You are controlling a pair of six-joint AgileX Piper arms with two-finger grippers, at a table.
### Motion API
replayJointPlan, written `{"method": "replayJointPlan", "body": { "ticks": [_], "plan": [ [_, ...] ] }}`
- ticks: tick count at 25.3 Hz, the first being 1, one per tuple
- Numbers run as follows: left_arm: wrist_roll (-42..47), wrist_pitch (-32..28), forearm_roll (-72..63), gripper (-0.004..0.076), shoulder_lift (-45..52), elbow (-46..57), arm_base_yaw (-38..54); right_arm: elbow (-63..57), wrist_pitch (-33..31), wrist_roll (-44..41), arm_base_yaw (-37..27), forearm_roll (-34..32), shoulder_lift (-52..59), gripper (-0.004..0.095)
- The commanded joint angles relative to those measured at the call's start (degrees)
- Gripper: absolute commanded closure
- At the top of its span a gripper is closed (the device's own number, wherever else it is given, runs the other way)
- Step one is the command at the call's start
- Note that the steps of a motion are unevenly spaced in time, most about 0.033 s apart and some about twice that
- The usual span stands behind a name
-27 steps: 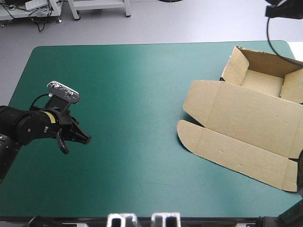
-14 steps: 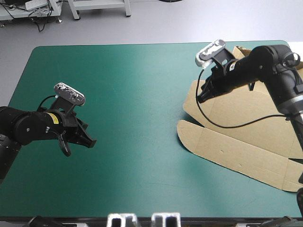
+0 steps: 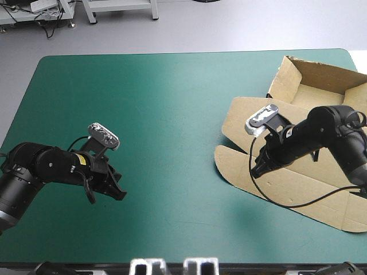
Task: Fold the box
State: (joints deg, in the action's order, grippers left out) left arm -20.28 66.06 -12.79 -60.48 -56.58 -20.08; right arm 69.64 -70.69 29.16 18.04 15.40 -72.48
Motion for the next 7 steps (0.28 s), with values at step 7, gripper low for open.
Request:
{"method": "replayJointPlan", "body": {
  "ticks": [7],
  "plan": [
    [-0.48, -4.02, -4.28, 0.0732, 0.96, 0.22, -0.15, -6.97, 2.51, 0.23, 0.05, 1.71, 3.76, 0.0926]
  ]
}}
